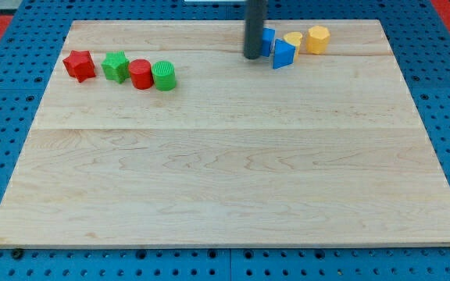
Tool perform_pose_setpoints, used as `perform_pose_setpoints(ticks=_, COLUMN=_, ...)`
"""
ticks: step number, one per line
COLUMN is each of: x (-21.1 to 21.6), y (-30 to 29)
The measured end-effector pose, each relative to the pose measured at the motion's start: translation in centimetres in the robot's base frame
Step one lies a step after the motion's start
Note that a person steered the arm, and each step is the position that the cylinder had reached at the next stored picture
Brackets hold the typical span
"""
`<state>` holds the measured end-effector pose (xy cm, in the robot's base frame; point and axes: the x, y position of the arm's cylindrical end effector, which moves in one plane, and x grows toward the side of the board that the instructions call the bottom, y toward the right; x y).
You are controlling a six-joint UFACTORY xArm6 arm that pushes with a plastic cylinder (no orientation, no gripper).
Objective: Place the arm towards the top center
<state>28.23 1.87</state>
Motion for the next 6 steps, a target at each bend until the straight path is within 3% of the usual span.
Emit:
perform_pose_setpoints(ticks=1, x=-2.5, y=-1.6)
perform_pose_setpoints(ticks=3, x=-4.0, y=4.5)
perform_pose_setpoints(ticks=5, x=-3.5, y=-2.5)
perform_pose_setpoints(ticks=6, x=-2.8, y=-0.1)
